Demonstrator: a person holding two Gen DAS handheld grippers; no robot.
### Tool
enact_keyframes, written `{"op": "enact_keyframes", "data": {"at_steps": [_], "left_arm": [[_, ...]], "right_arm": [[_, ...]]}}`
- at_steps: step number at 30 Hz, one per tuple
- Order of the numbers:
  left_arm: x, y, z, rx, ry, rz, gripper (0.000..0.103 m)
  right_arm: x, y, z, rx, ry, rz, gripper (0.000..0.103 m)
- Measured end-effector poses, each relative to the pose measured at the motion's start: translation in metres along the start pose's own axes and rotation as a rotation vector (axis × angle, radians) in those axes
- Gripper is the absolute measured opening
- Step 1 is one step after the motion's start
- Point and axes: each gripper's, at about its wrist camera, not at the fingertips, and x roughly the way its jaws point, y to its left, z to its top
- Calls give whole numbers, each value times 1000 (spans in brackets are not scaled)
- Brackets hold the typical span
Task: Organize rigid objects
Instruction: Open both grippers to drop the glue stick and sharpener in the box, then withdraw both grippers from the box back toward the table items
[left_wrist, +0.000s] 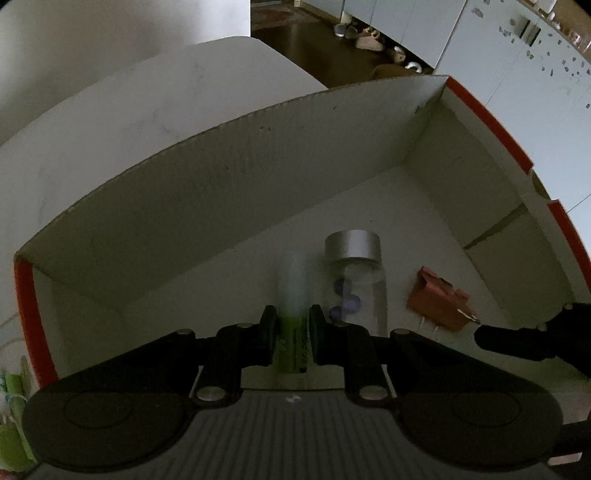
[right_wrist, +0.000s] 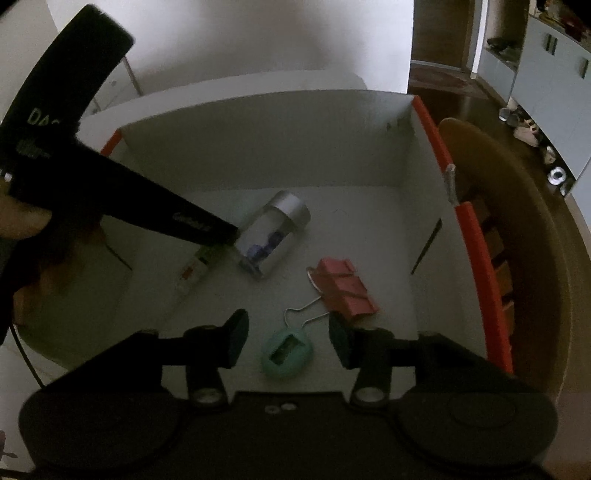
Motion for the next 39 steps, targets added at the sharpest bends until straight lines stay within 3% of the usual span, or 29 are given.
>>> {"op": "enact_keyframes", "data": {"at_steps": [14,25,29,39], "left_arm": [[-57,-3,-25,15,-129,-27,18],[-112,-1,-51,-2,-272,-61,18],[-132,3,-65,19,-308,-77,18],[-176,33,-108,23,-376,-99,18]], "right_arm": [[-33,15,-5,20,-95,-4,61],[-63,33,-11,24,-167,12,63],[-77,39,-14,31,-197,33,70],[-100,71,-23,48,-263,38,76]]}}
